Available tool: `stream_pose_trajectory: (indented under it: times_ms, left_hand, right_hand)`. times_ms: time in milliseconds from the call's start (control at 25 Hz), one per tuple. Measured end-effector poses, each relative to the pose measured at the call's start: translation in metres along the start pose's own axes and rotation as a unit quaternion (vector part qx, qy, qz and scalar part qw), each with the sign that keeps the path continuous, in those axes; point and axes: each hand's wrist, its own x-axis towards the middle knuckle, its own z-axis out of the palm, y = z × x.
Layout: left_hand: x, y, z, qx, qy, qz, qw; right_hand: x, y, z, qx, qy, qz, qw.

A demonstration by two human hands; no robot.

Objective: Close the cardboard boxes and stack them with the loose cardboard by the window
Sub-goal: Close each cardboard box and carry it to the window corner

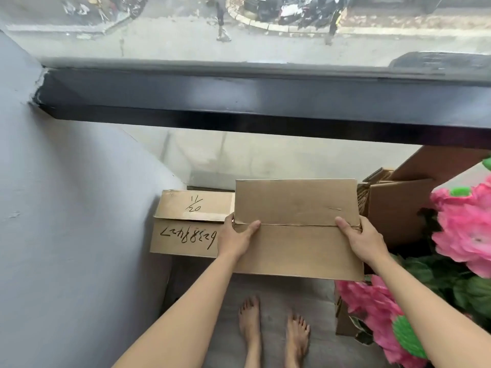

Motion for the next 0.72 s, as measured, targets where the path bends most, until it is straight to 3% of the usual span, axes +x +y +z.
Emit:
stream_pose_trajectory:
  times_ms: [720]
  left_hand:
    - [0.119, -0.100, 0.090, 0.026, -0.071, -0.056, 0.996]
  right_hand:
    - [0.123, 0.109, 0.105, 0.018, -0.028, 0.060, 0.998]
